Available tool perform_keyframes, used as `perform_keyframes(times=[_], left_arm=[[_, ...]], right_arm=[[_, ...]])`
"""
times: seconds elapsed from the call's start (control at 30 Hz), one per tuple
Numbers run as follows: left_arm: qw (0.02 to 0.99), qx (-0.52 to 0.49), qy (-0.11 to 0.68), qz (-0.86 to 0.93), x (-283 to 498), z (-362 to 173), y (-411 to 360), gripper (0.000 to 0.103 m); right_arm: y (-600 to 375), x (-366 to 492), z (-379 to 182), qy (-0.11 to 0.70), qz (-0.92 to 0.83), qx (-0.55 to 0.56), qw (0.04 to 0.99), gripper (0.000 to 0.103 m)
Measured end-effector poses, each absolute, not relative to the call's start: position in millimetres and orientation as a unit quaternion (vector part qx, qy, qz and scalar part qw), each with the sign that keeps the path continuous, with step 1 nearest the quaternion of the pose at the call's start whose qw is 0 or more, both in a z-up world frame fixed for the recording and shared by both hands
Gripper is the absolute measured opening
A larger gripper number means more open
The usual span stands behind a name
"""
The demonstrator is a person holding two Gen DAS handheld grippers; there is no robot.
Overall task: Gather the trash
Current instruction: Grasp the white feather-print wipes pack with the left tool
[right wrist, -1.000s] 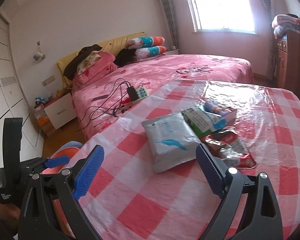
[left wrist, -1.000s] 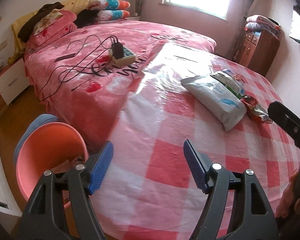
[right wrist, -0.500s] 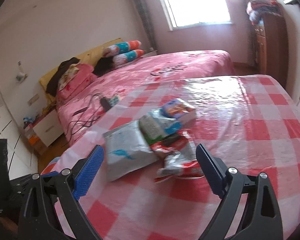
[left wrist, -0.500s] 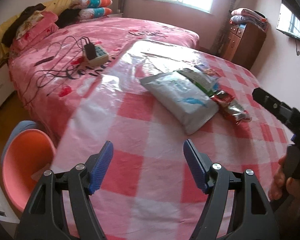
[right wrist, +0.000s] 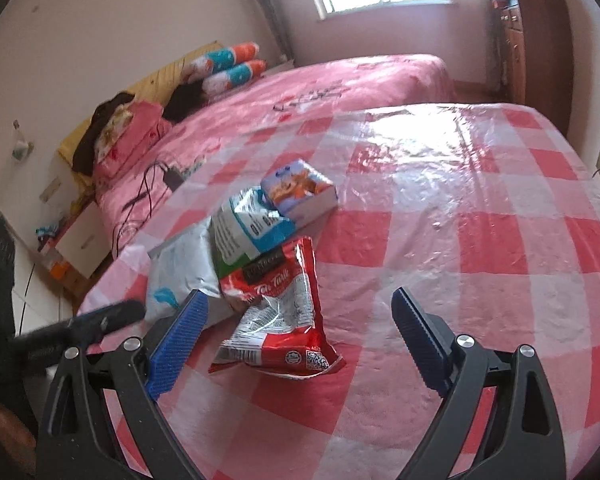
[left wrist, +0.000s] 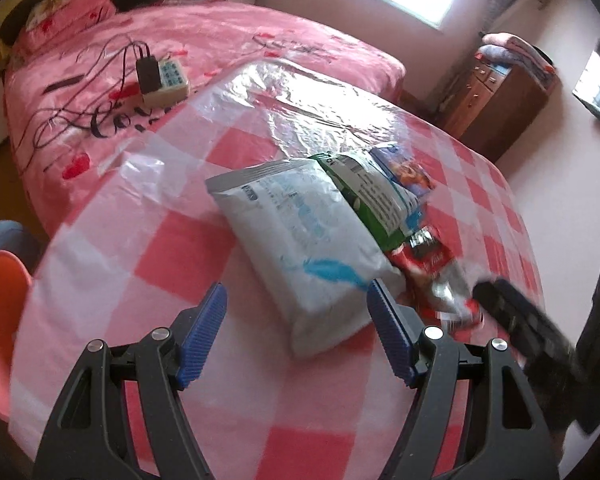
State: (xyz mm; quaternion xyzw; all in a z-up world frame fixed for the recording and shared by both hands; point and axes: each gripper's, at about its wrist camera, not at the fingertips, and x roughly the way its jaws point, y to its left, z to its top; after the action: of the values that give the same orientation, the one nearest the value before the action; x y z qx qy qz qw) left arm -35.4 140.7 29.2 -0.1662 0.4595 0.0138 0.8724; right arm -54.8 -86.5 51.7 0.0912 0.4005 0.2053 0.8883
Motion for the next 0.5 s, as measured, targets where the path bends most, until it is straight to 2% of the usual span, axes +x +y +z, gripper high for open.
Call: perform_keyframes(times=[0.2,0.43,0.5], left_arm=[[0.858,-0.192,0.476,0.025,-4.4,23.3,137.7,0.073],[0.858,-0.166,0.482,0.067,12.0,21.3,131.3,0.074],[0.859,-0.157,0.482,0.076,16.6,21.2,130.4,0.077]], right_arm=[[-79.9,-52.0,44.8,0.417,0.22,0.071,0.879,0.092],[-74.3,-51.4,40.5,0.424,0.232,0.069,0.873,0.092],[-72.7,-51.3,40.0,0.424,0.235,0.069,0.872,0.092]])
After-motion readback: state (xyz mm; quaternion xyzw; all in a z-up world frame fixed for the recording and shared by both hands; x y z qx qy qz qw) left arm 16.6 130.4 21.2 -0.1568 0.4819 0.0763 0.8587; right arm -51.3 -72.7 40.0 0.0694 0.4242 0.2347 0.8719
